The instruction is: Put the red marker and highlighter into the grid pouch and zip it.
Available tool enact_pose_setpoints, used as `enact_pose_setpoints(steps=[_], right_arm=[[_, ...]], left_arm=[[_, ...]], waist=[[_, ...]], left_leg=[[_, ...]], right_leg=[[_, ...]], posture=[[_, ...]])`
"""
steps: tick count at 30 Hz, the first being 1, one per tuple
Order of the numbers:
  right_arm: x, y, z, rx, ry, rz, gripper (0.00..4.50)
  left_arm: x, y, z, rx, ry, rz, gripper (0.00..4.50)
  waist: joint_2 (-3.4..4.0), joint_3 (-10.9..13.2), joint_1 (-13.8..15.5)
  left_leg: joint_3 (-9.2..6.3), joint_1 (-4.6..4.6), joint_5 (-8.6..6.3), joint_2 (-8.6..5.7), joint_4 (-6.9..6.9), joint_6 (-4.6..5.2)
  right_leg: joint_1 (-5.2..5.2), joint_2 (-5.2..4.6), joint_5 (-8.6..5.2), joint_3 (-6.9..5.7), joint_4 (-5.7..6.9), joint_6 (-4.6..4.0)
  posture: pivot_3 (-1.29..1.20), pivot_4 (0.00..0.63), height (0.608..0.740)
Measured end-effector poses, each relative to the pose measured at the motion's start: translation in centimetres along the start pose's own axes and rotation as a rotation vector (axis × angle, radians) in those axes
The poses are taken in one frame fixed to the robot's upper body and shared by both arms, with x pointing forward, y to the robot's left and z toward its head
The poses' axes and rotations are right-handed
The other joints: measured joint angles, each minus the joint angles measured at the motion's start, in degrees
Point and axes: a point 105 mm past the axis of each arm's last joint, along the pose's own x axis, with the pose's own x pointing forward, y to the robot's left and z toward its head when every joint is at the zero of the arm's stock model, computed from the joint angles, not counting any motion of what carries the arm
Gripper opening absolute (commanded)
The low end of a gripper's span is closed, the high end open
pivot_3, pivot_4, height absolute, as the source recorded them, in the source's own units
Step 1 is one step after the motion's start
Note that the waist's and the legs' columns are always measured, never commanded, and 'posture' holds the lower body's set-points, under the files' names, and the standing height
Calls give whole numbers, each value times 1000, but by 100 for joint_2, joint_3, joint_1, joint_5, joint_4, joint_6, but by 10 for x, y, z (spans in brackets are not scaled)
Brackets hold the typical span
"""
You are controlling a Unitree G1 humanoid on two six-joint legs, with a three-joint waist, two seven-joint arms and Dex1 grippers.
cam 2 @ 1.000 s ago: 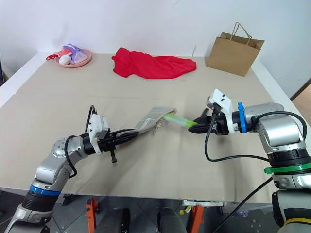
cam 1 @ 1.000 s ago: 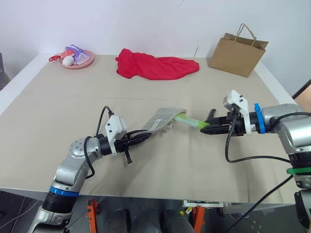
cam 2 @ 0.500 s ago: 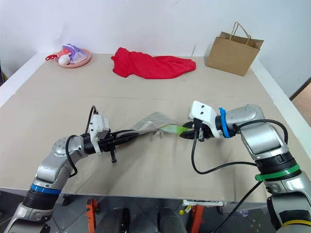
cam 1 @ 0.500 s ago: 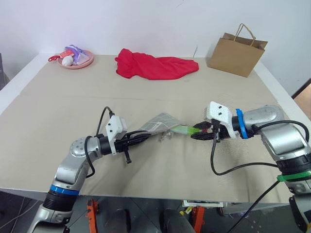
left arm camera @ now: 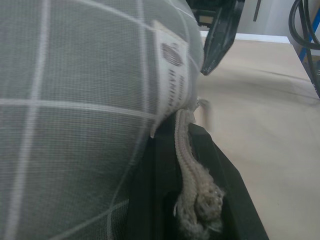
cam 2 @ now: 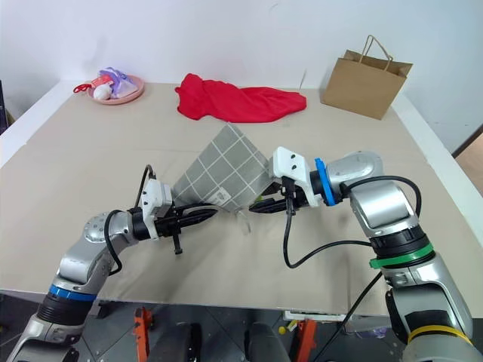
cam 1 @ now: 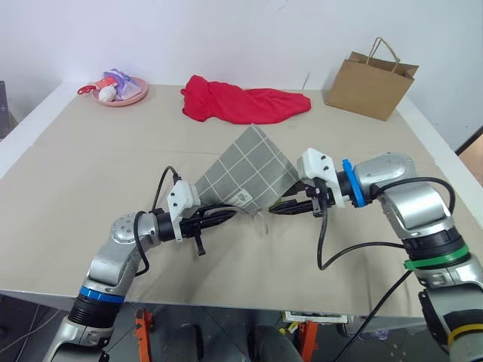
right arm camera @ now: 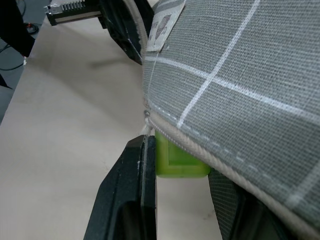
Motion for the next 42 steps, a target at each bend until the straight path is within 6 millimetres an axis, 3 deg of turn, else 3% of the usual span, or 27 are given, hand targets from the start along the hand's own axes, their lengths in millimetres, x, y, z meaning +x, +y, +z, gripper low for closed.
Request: enact_pose_setpoints(steps=[5,9,15,19,28,42], right_arm=[[13,-21,-45,23,145,-123,1065],[4,-42,-54,-11,203,-237,1065],[2,-13,-70,85,173,-157,1065],[2,-1,-58,107,90,-105,1065],[12,3,-30,134,-45,-56,1065],[39,-2,-24,70,-77,-101,1065]], left_arm=[[1,-1,-1,0,4,-1,0],[2,-2,0,1,2,-1,0],[2,-6,2,4,-4,-17,0],[2,-7,4,7,-13,-23,0],[3,-8,6,4,-21,-33,0],[2,-7,5,1,-19,-24,0]], waist=[[0,0,-6],[-1,0,-10],[0,0,15],[0,0,-2],[0,0,-14],[0,0,-12]], left_leg=[[2,2,6,3,3,-5],[3,1,5,4,0,-5],[-5,-4,5,0,-7,-5],[-3,1,5,2,-1,-5],[-1,11,12,14,-1,-7],[0,8,12,13,-2,-7]], right_leg=[[-1,4,6,-1,3,-7],[-2,4,5,1,3,-5],[-2,1,2,-7,3,-6],[1,2,5,-4,3,-4],[6,17,13,-2,4,-11],[4,16,12,-2,4,-10]], posture=[[0,150,740],[0,150,740],[0,150,740],[0,150,740],[0,150,740],[0,150,740]])
